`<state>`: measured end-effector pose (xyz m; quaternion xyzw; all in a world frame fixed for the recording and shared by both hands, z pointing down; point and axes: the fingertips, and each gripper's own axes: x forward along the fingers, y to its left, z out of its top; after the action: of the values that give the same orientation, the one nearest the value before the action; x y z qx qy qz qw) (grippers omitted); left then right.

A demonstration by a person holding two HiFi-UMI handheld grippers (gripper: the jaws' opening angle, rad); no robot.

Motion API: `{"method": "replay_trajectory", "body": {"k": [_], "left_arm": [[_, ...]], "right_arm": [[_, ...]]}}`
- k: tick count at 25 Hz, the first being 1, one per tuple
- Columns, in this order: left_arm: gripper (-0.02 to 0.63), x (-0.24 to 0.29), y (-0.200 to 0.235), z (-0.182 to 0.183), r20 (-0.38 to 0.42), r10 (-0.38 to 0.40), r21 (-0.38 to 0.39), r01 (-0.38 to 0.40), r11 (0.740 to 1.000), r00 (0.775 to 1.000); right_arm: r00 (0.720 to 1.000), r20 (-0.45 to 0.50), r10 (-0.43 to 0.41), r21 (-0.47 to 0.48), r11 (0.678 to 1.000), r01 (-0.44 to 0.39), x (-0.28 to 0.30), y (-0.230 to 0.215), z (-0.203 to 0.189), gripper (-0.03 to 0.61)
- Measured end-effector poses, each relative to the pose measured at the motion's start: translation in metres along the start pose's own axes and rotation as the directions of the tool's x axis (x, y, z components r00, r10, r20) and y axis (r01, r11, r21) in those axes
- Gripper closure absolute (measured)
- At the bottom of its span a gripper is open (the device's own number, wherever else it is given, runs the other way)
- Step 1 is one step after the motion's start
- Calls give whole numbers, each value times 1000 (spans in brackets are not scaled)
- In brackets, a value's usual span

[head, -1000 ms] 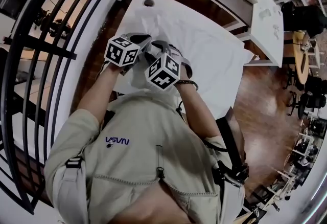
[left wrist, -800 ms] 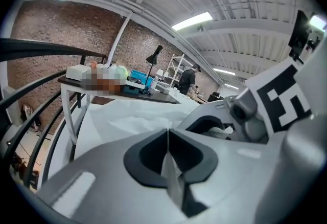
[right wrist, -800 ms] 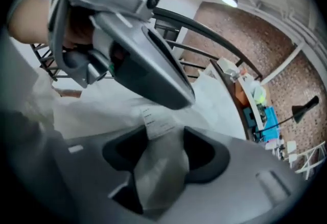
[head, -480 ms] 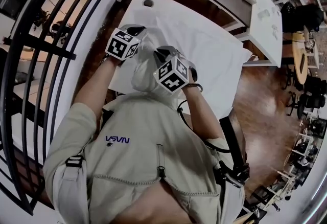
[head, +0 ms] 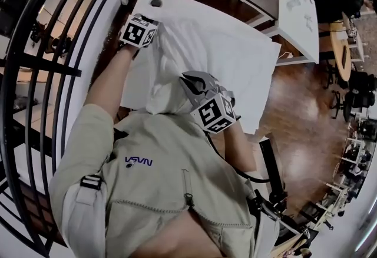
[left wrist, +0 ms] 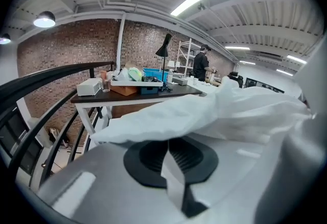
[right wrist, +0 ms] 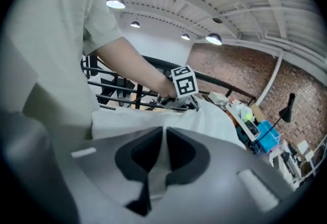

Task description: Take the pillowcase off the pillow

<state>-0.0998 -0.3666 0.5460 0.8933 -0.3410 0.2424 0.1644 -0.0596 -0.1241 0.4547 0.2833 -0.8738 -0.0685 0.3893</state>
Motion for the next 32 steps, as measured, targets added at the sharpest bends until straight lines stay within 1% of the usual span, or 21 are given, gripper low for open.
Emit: {"method": "replay_trajectory", "body": {"k": [2,4,7,8,9,10,11,13,14,15,16,18,20,21,23,24,26,27,28,30,32], "left_arm": [[600,5,-8,2,-8,-27,-28,27,999,1000],[600,3,-19,0,22,-91,-93,93,991,996],[599,-18,-24,-10,114,-162,-222,184,958,980],[578,-30,-24,-15,150,-179,-273,215,938,972],[526,-44,-24,-21,187,-194,-327,247,912,963],[452,-58,-25,-26,226,-209,-378,284,881,951],[428,-71,-29,-29,269,-229,-420,328,846,935],[411,-89,-44,-28,344,-275,-458,416,785,898],[401,-92,-54,-24,361,-299,-456,447,769,883],[387,-92,-66,-21,360,-324,-444,466,765,875],[367,-87,-78,-19,339,-348,-427,472,771,874],[334,-72,-96,-23,256,-376,-396,451,800,891],[331,-61,-104,-28,197,-380,-381,427,820,904],[372,-60,-106,-27,192,-380,-376,426,823,905],[517,-66,-111,-23,208,-378,-347,429,834,902],[554,-69,-115,-21,217,-376,-324,430,843,901],[573,-74,-125,-18,226,-375,-286,429,857,899],[575,-77,-129,-17,226,-374,-268,427,864,899],[577,-80,-134,-16,225,-375,-249,425,870,899],[578,-88,-145,-15,220,-377,-201,420,885,900],[580,-95,-157,-13,212,-382,-147,416,898,900]], "right_arm": [[1000,0,14,22,1000,-14,3,4,-4,566],[1000,6,20,65,998,-21,10,4,-7,565],[1000,13,22,102,995,-23,19,0,-10,561],[1000,15,22,103,994,-24,21,0,-10,560],[1000,16,24,103,994,-26,22,-1,-11,560],[999,16,28,104,994,-29,23,-1,-11,560],[999,16,32,105,994,-34,24,-1,-11,560],[999,17,43,103,994,-44,26,-1,-10,560],[999,19,48,101,994,-49,27,0,-10,560],[998,22,52,99,994,-54,27,1,-9,560],[998,25,54,98,994,-57,27,3,-8,560],[998,29,54,96,994,-57,27,7,-6,560],[998,24,51,90,995,-53,28,12,-5,560],[998,23,52,93,994,-54,28,13,-6,560],[997,28,73,116,990,-76,28,13,-7,551],[995,37,94,136,986,-98,26,12,-6,538],[988,85,131,180,973,-144,20,7,4,494],[983,128,129,198,968,-153,15,-1,15,470],[978,180,107,213,966,-145,8,-13,29,463],[965,262,16,233,969,-79,-4,-47,54,457],[962,259,-90,213,976,34,-3,-84,68,400]]}}
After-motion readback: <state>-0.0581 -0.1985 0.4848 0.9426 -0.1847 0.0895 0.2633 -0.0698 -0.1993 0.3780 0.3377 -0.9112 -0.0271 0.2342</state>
